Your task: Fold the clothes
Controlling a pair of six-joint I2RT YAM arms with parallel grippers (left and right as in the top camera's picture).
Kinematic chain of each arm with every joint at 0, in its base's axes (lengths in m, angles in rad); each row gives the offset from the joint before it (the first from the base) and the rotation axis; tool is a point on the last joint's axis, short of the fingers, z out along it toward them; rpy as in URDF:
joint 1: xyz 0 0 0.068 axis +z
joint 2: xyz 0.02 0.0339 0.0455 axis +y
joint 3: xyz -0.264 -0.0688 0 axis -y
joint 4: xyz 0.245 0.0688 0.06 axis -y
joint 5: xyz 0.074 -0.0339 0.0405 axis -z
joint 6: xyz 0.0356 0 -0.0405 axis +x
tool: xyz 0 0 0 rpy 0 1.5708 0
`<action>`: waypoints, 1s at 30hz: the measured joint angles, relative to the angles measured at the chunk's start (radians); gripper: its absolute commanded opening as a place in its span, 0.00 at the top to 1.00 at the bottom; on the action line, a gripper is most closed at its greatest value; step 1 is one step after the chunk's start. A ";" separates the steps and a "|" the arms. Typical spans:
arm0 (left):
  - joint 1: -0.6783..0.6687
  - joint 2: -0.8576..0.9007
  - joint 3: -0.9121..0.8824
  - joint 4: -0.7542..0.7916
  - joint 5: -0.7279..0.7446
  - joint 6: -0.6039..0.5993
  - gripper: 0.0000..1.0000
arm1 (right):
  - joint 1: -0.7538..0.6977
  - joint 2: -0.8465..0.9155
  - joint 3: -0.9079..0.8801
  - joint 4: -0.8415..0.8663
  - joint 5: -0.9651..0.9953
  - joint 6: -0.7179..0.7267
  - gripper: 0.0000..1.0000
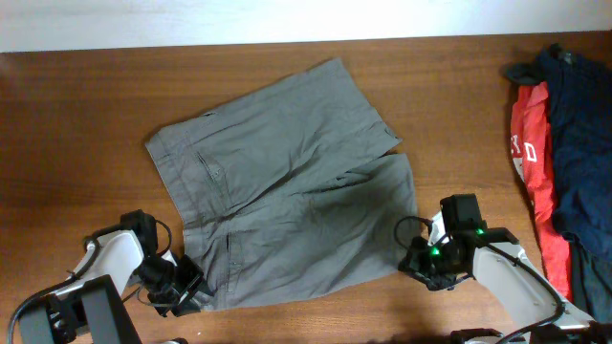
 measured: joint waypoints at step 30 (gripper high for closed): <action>0.000 0.000 0.000 -0.045 -0.020 0.036 0.94 | 0.000 -0.194 0.057 -0.022 -0.082 -0.035 0.96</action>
